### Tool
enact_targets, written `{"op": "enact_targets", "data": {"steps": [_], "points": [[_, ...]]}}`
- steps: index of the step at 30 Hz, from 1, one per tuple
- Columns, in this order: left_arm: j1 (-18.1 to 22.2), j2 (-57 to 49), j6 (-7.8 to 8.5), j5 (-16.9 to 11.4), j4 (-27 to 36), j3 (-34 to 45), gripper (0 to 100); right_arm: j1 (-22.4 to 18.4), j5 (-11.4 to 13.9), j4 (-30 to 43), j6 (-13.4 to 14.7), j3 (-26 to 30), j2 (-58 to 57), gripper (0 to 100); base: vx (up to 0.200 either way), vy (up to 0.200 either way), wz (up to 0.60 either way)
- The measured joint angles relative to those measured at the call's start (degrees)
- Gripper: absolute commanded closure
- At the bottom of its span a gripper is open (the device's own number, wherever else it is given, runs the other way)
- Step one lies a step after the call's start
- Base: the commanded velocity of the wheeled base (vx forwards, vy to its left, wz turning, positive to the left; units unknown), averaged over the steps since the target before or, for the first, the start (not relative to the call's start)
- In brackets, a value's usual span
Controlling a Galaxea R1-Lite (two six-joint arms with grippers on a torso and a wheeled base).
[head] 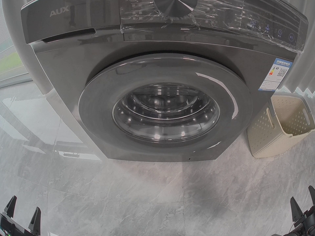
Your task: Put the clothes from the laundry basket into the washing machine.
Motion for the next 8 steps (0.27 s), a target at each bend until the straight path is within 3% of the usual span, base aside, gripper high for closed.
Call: {"op": "enact_targets", "data": {"steps": [8], "points": [[0.00,0.02,0.22,0.00,0.00,0.00,0,-0.46,0.07,0.00,-0.30,0.00,-1.57,0,0.000,0.000,0.00]]}}
